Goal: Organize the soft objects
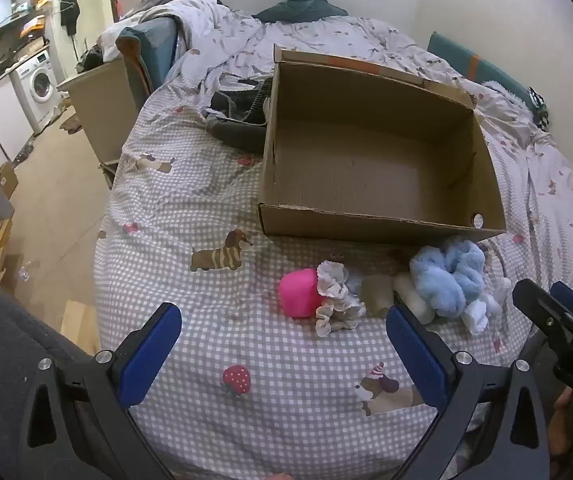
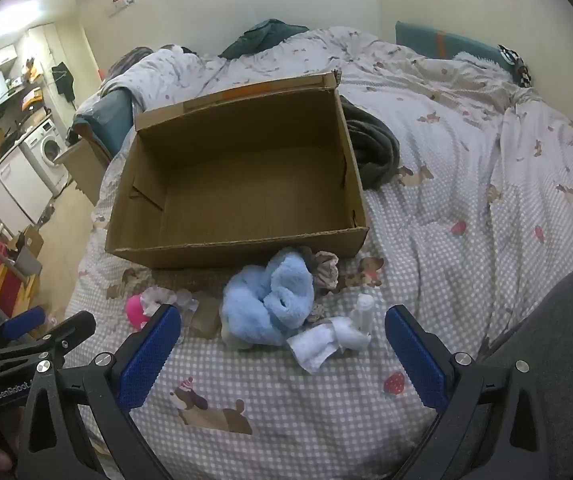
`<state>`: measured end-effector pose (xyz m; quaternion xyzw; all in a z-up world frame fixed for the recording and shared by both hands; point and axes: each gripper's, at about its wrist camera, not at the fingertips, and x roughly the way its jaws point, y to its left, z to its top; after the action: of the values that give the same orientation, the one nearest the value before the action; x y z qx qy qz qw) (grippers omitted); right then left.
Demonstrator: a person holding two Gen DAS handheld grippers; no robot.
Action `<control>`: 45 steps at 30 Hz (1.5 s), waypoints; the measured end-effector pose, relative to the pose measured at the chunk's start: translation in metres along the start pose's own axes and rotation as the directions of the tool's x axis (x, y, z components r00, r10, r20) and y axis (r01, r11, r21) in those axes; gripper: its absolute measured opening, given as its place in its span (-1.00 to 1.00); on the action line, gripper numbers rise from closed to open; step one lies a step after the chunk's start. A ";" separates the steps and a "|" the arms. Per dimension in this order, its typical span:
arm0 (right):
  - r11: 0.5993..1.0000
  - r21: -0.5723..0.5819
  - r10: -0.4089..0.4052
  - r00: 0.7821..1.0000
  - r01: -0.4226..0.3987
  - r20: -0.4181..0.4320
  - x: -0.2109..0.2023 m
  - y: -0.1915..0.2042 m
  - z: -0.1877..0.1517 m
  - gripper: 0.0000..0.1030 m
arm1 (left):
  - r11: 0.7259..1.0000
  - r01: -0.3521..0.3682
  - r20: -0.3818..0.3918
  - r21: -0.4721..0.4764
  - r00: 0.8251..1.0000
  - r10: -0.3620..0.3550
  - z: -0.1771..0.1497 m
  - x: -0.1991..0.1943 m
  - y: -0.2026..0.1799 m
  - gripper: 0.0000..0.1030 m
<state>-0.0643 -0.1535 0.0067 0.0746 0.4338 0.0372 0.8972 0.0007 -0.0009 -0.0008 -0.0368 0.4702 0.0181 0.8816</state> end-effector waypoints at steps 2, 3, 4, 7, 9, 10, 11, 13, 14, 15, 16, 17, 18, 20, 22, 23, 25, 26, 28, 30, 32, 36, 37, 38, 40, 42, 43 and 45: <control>1.000 -0.001 0.000 1.000 0.000 -0.001 0.000 0.000 0.000 1.00 | 1.000 0.001 -0.003 0.003 1.000 -0.001 0.000 0.001 -0.001 0.99; 1.000 -0.002 0.000 1.000 0.000 0.000 0.000 0.000 0.000 1.00 | 1.000 0.002 -0.003 0.005 1.000 -0.002 0.000 0.001 -0.001 0.99; 1.000 -0.004 0.000 1.000 0.000 0.000 0.000 0.000 0.000 1.00 | 1.000 0.002 -0.002 0.005 1.000 -0.002 0.000 0.000 -0.001 0.99; 1.000 -0.007 0.002 1.000 -0.002 0.001 0.000 0.000 0.000 1.00 | 1.000 -0.002 0.009 0.000 1.000 0.002 -0.002 -0.002 0.006 0.99; 1.000 0.001 0.002 1.000 -0.002 -0.002 0.000 0.000 0.000 1.00 | 1.000 -0.007 0.005 0.003 1.000 0.007 -0.002 -0.001 0.005 0.99; 1.000 0.002 0.002 1.000 -0.002 -0.001 0.000 0.000 0.000 1.00 | 1.000 -0.006 0.004 0.001 1.000 0.006 -0.001 0.001 0.005 0.99; 1.000 0.002 0.003 1.000 -0.003 -0.001 0.000 0.000 0.001 1.00 | 1.000 -0.007 0.006 0.001 1.000 0.007 -0.002 0.001 0.005 0.99; 1.000 0.001 0.002 1.000 -0.002 -0.002 0.001 0.001 0.002 1.00 | 1.000 -0.010 0.007 0.000 1.000 0.010 -0.003 0.001 0.005 0.99; 1.000 0.001 0.002 1.000 -0.002 -0.003 0.001 0.002 0.002 1.00 | 1.000 -0.014 0.004 -0.006 1.000 0.014 -0.001 0.000 0.004 0.99; 1.000 0.001 0.003 1.000 -0.003 -0.005 0.001 0.002 0.002 1.00 | 1.000 -0.015 0.004 -0.008 1.000 0.015 -0.001 -0.001 0.004 0.99; 1.000 0.000 0.002 1.000 -0.002 -0.006 0.002 -0.001 0.000 1.00 | 1.000 -0.016 0.004 -0.010 1.000 0.016 -0.001 -0.001 0.004 0.99; 1.000 -0.001 0.002 1.000 -0.002 -0.006 0.002 0.000 0.000 1.00 | 1.000 -0.016 0.003 -0.012 1.000 0.016 -0.001 -0.001 0.005 0.99; 1.000 -0.002 -0.001 1.000 0.001 -0.006 0.002 -0.001 0.000 1.00 | 1.000 -0.017 0.002 -0.012 1.000 0.017 -0.001 -0.001 0.005 0.99; 1.000 -0.004 0.002 1.000 -0.002 -0.005 0.002 -0.001 0.000 1.00 | 1.000 -0.020 -0.001 -0.011 1.000 0.020 -0.001 0.000 0.004 0.99; 1.000 -0.005 0.003 1.000 -0.003 -0.002 0.002 -0.004 -0.001 1.00 | 1.000 -0.027 -0.004 -0.009 1.000 0.027 -0.001 0.000 0.004 0.99; 1.000 -0.006 0.003 1.000 -0.003 0.000 0.002 -0.003 -0.002 1.00 | 1.000 -0.027 -0.006 -0.012 1.000 0.027 -0.001 0.001 0.004 0.99; 1.000 -0.001 0.006 1.000 -0.006 0.006 0.000 -0.005 -0.003 1.00 | 1.000 -0.027 -0.007 -0.009 1.000 0.027 -0.001 0.001 0.004 0.99; 1.000 0.003 -0.001 1.000 0.001 0.002 0.000 -0.001 0.000 1.00 | 1.000 -0.025 -0.006 -0.006 1.000 0.025 -0.002 0.001 0.003 0.99; 1.000 -0.002 0.005 1.000 -0.005 -0.004 0.000 -0.001 0.000 1.00 | 1.000 -0.028 0.000 -0.006 1.000 0.028 -0.002 0.000 0.003 0.99; 1.000 0.005 0.006 1.000 -0.006 -0.001 0.000 -0.001 0.000 1.00 | 1.000 -0.024 0.002 -0.006 1.000 0.024 -0.001 -0.001 0.002 0.99; 1.000 0.002 0.000 1.000 0.000 -0.002 -0.001 0.000 0.000 1.00 | 1.000 -0.026 0.009 -0.003 1.000 0.026 -0.001 -0.002 0.000 0.99; 1.000 -0.004 -0.003 1.000 0.003 0.017 -0.006 0.002 0.001 1.00 | 1.000 -0.028 0.009 0.003 1.000 0.028 -0.001 -0.002 -0.001 0.99; 1.000 0.001 -0.003 1.000 0.003 0.016 -0.005 0.001 0.001 1.00 | 1.000 -0.026 0.008 0.004 1.000 0.026 -0.001 -0.002 -0.001 0.99; 1.000 0.008 -0.002 1.000 0.002 0.012 -0.004 0.000 0.001 1.00 | 1.000 -0.028 0.010 0.004 1.000 0.028 -0.001 -0.002 0.000 0.99; 1.000 0.016 -0.002 1.000 0.002 0.011 -0.004 -0.001 0.002 1.00 | 1.000 -0.026 0.011 0.001 1.000 0.026 0.000 -0.002 0.000 0.99; 1.000 0.015 -0.004 1.000 0.004 0.012 -0.004 -0.001 0.001 1.00 | 1.000 -0.026 0.014 0.000 1.000 0.026 -0.001 -0.002 0.000 0.99; 1.000 0.015 -0.004 1.000 0.003 0.012 -0.004 -0.001 0.001 1.00 | 1.000 -0.026 0.013 0.001 1.000 0.026 -0.001 -0.002 0.000 0.99; 1.000 0.014 -0.003 1.000 0.003 0.013 -0.004 -0.001 0.002 1.00 | 1.000 -0.028 0.014 0.002 1.000 0.028 -0.001 -0.002 0.000 0.99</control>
<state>-0.0656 -0.1553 0.0108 0.0805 0.4283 0.0322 0.8995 -0.0015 -0.0008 0.0006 -0.0292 0.4645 0.0299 0.8846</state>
